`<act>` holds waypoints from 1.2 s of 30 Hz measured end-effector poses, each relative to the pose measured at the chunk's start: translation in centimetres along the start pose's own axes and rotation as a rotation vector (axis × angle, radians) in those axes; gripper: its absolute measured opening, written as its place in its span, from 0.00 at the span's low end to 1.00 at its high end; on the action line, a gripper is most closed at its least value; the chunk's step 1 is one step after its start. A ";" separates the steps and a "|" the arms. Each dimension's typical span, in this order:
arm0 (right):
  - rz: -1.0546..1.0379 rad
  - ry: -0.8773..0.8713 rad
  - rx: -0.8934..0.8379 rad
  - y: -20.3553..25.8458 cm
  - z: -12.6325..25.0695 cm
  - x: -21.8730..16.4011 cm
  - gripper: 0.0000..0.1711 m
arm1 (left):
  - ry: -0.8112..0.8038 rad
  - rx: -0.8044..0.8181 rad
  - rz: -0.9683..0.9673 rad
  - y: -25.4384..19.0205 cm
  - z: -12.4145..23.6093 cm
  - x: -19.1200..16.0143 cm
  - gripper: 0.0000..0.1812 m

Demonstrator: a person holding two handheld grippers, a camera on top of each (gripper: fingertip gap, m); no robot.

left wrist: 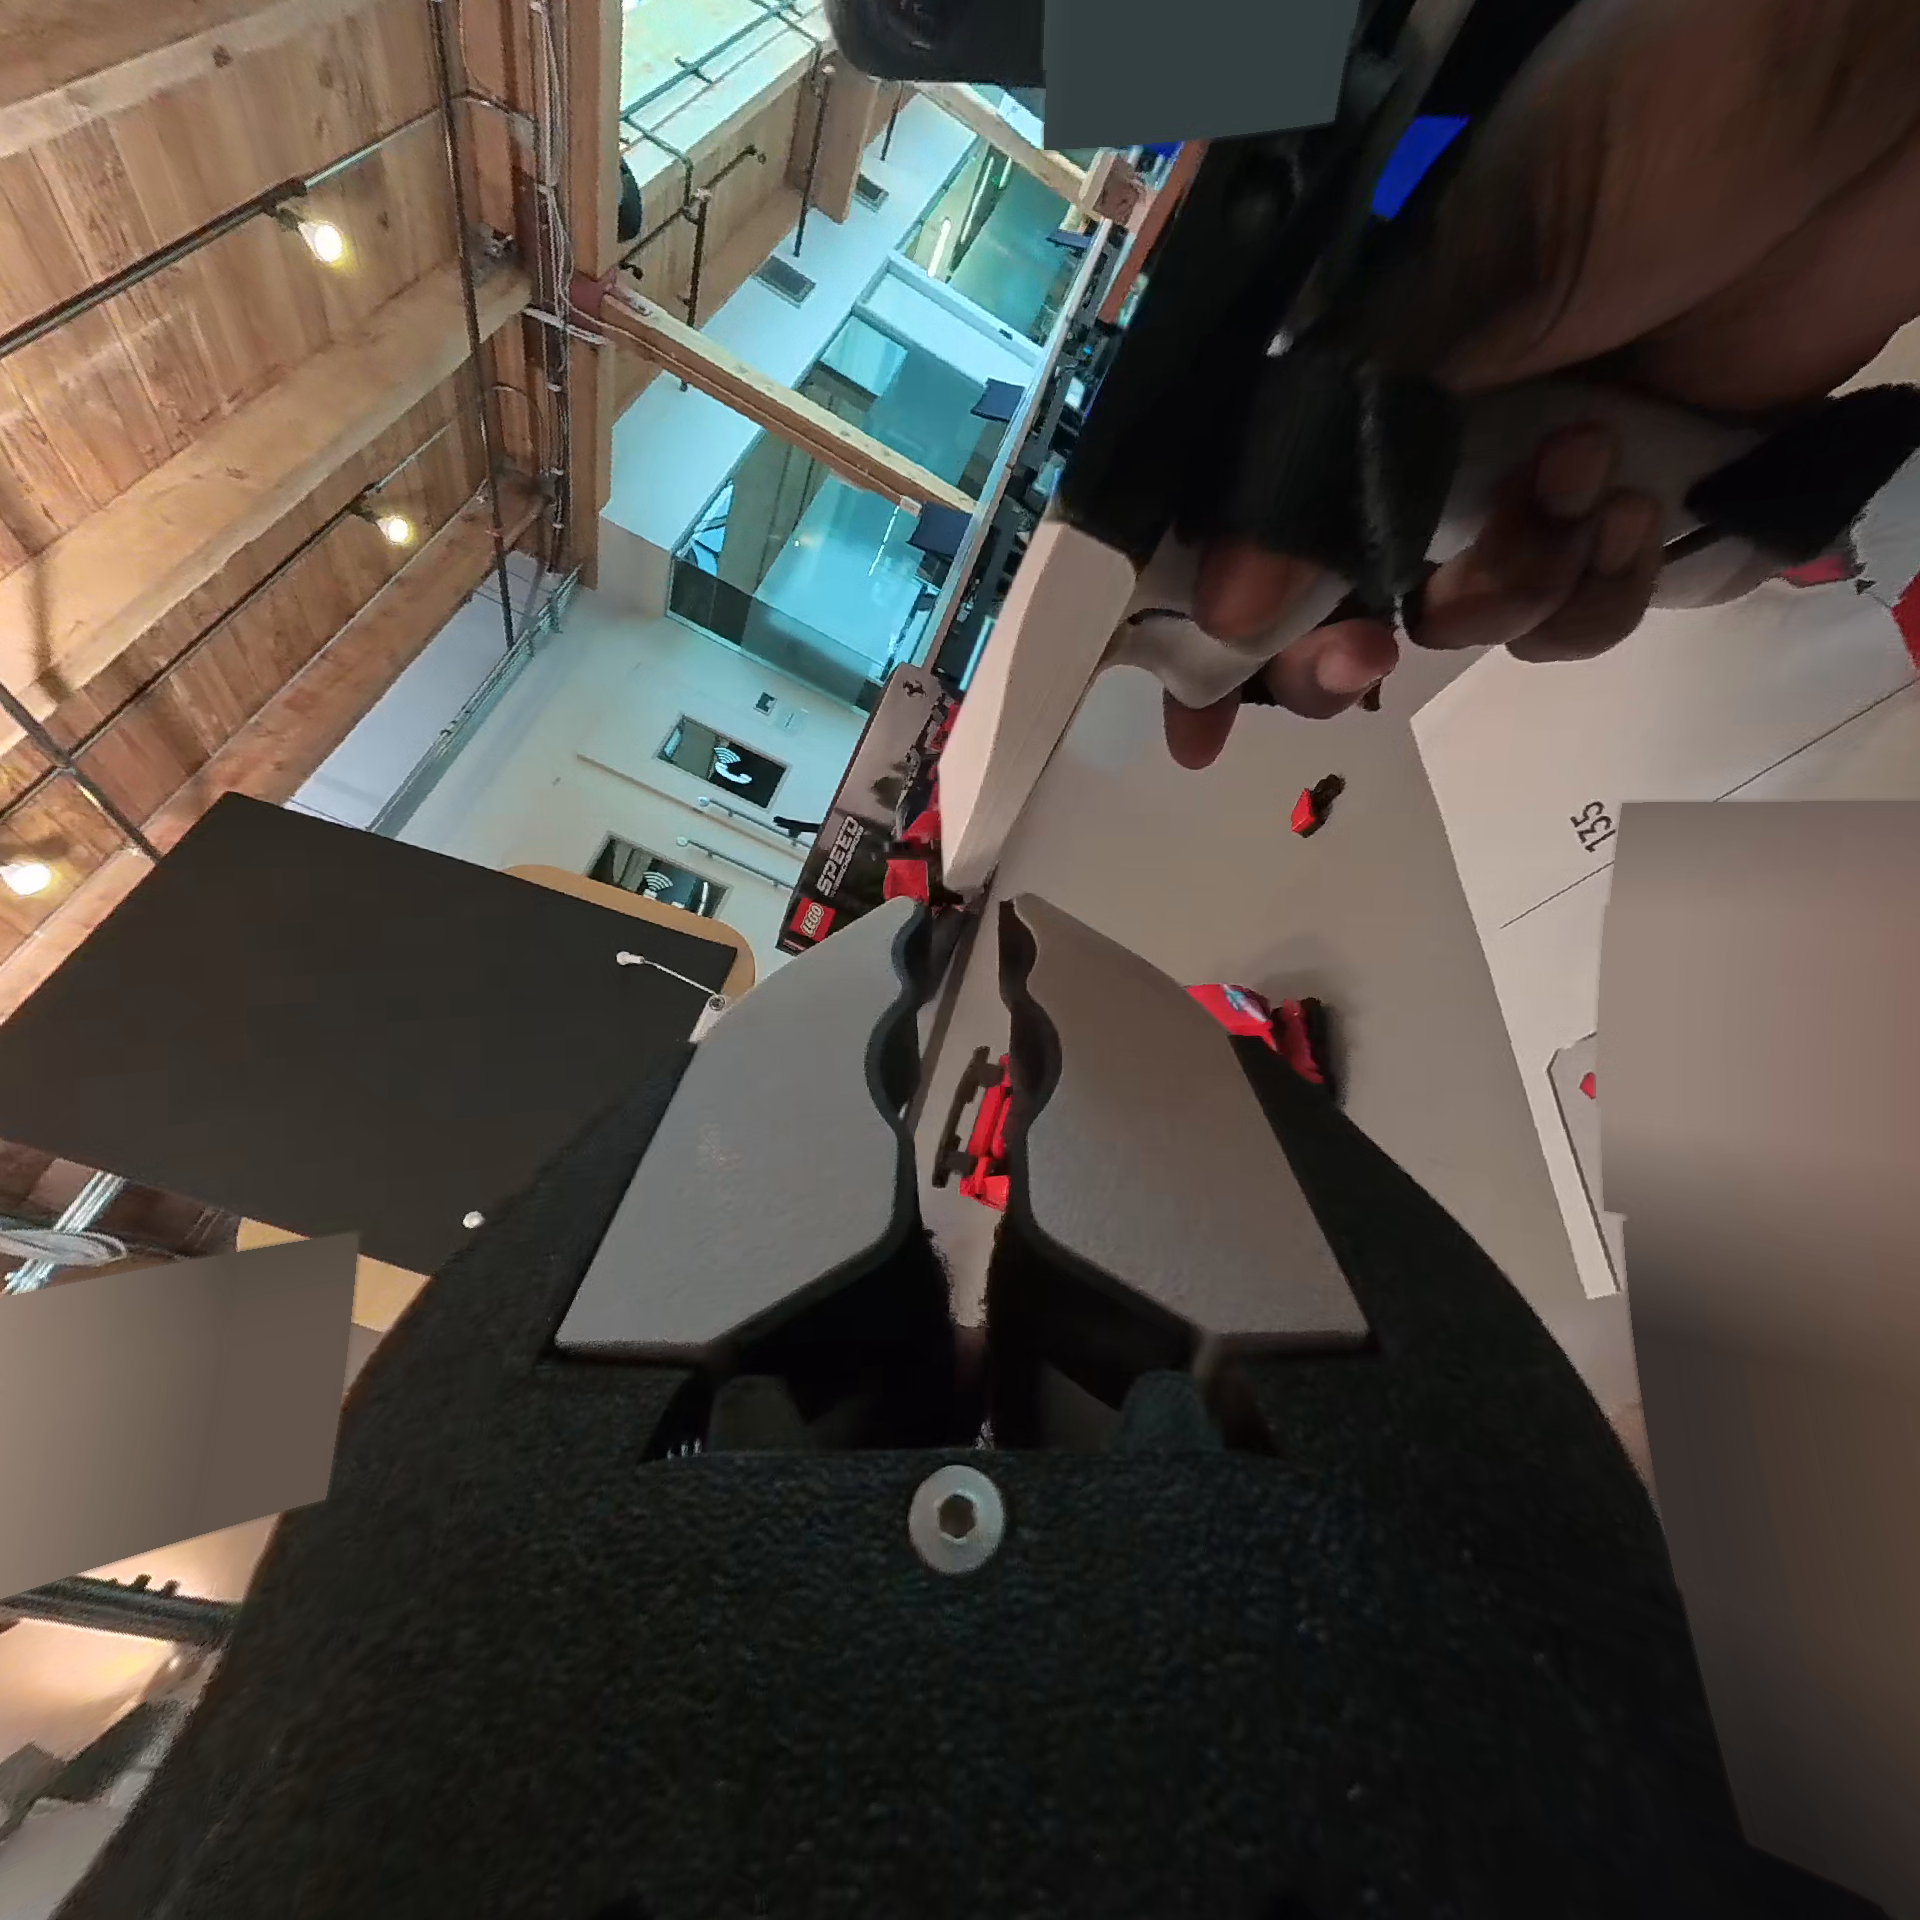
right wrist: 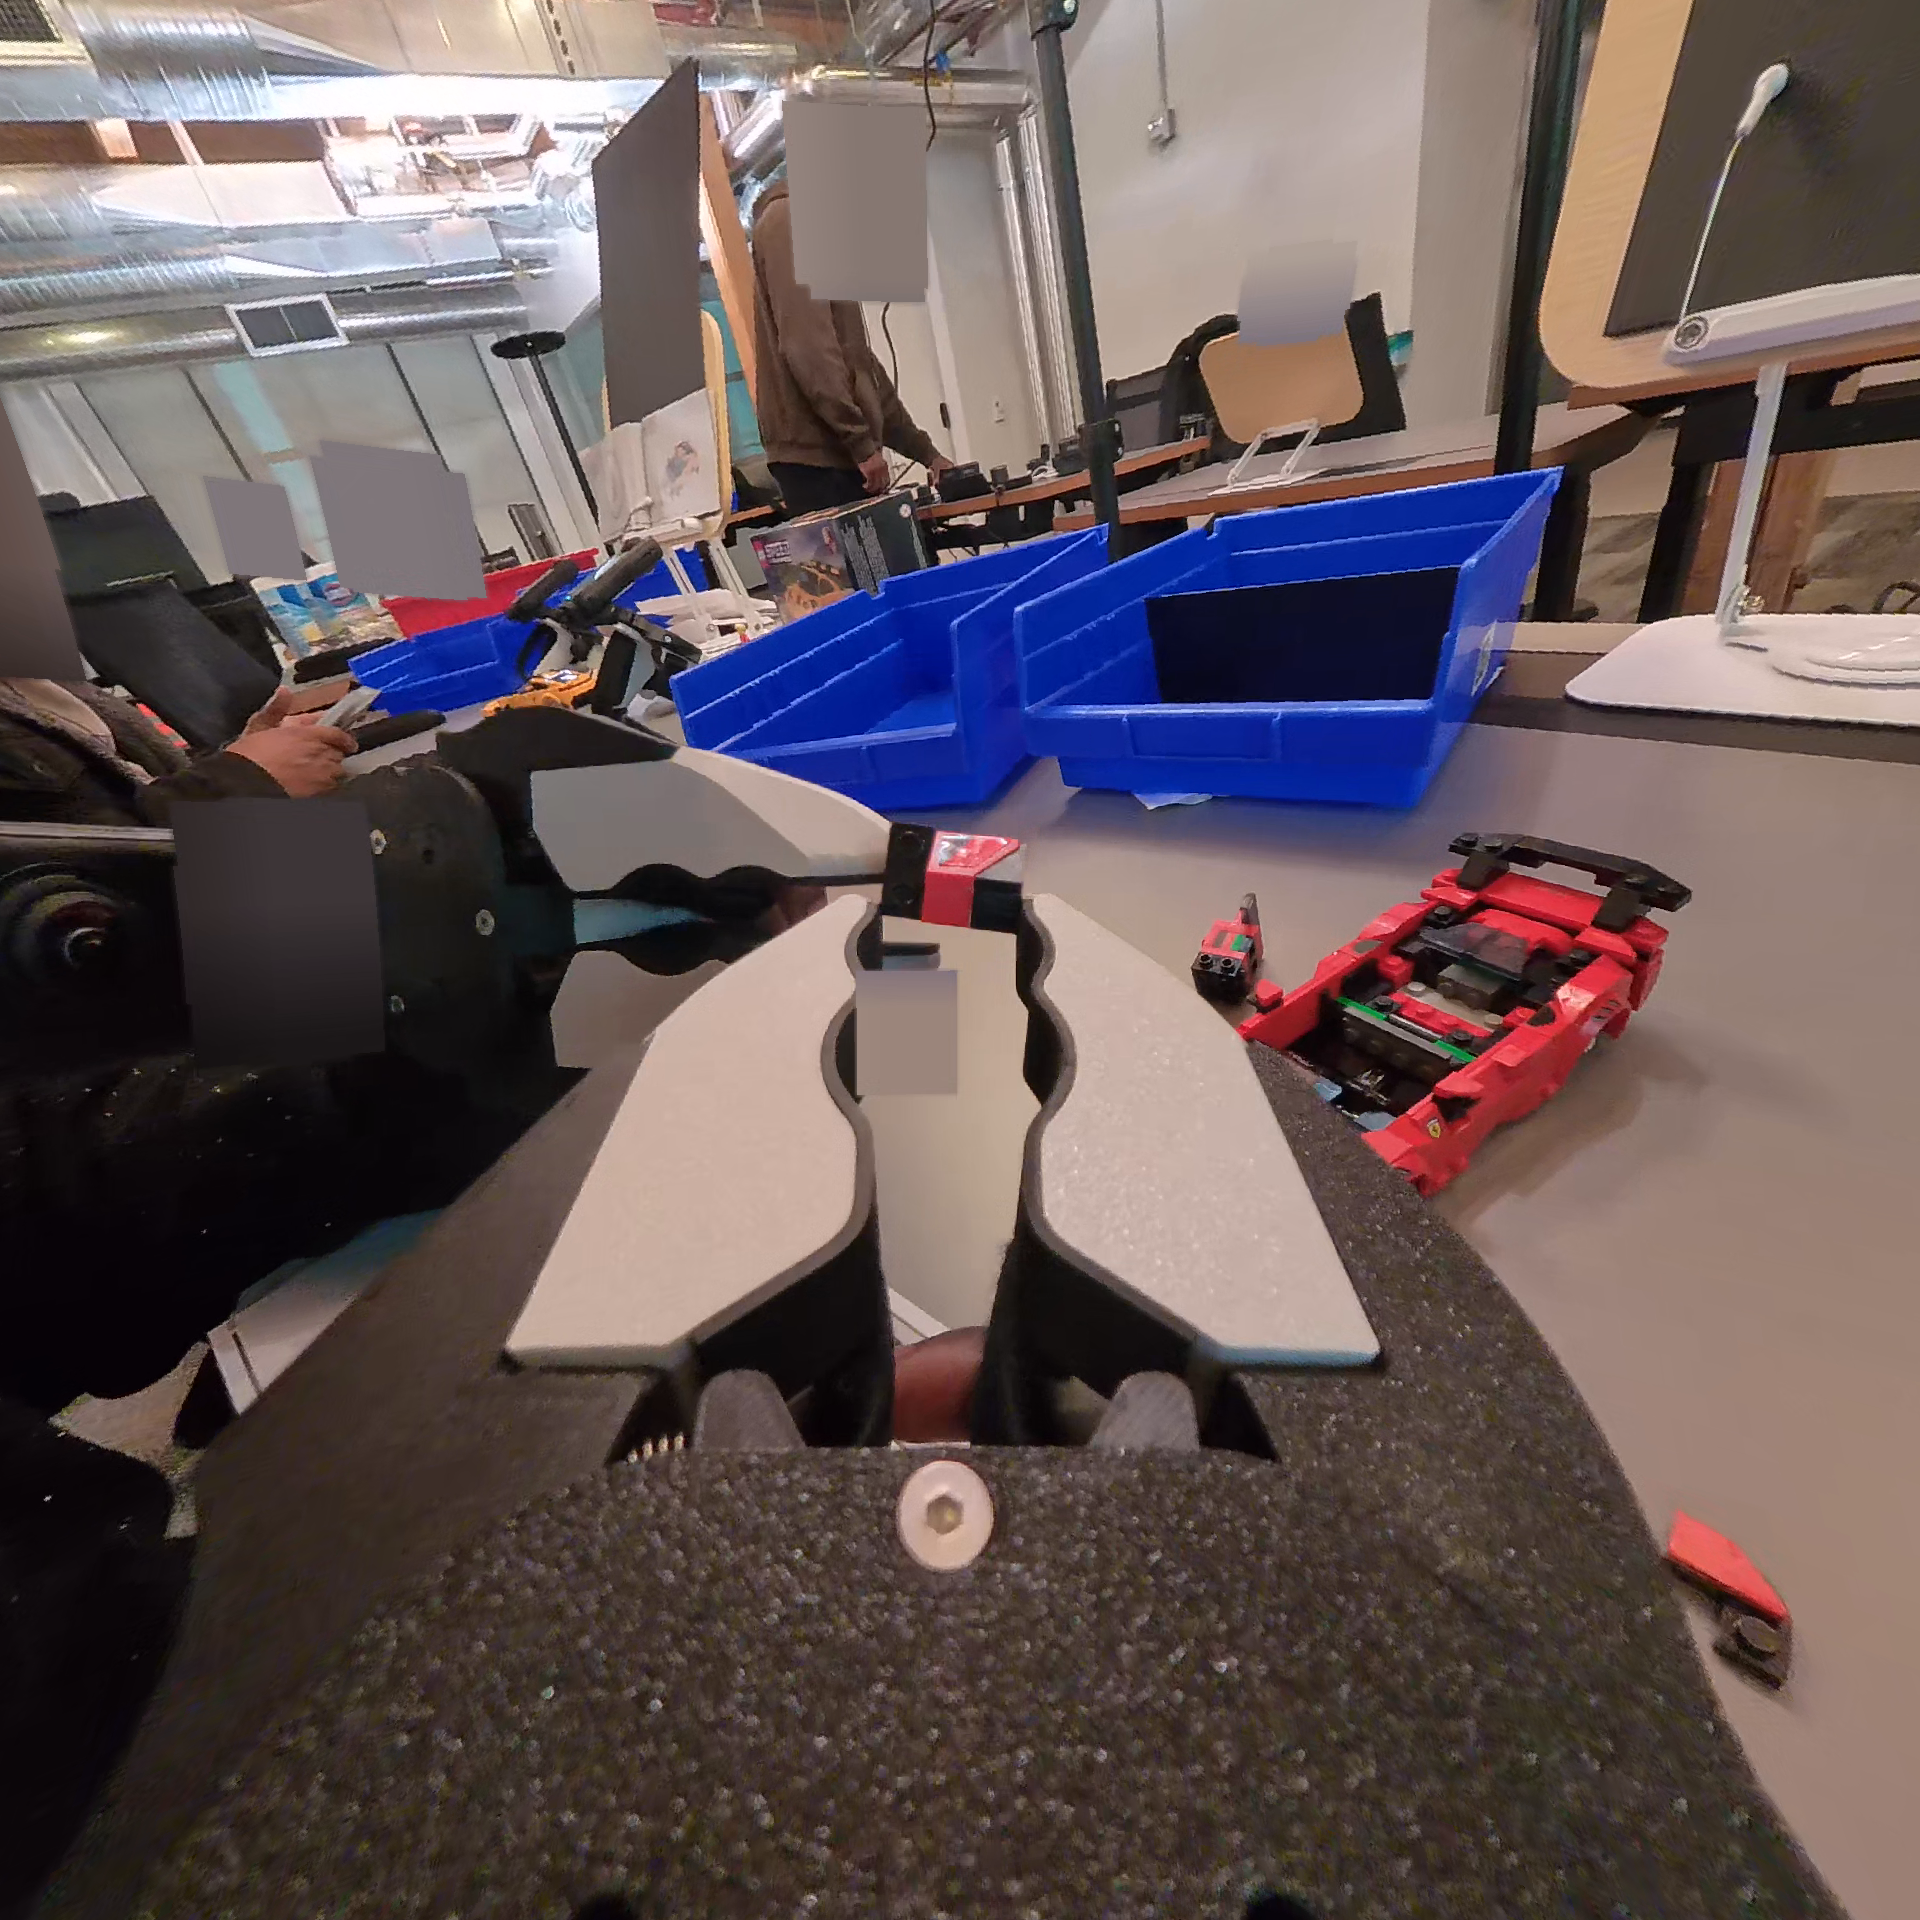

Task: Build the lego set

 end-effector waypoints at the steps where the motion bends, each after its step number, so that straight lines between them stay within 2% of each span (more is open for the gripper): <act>1: 0.004 0.003 0.000 0.0 0.0 0.0 0.15 | 0.002 0.006 -0.006 0.0 0.0 0.0 0.06; 6: 0.011 -0.003 0.010 0.2 0.0 -0.1 0.14 | -0.002 -0.008 0.009 0.1 0.2 0.0 0.00; 35: 0.082 0.019 0.036 0.7 -0.4 0.4 0.14 | 0.016 0.017 -0.035 0.1 0.1 -0.4 0.00; 36: 0.085 0.021 0.033 0.6 -0.3 0.3 0.14 | 0.015 0.024 -0.036 0.2 0.1 -0.4 0.05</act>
Point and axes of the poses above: each gripper's, where its closed fingertips meet, z back along the fingers, x out of its top, y = z × x across the jaws, the point moved 3 cm from there along z, back along the fingers
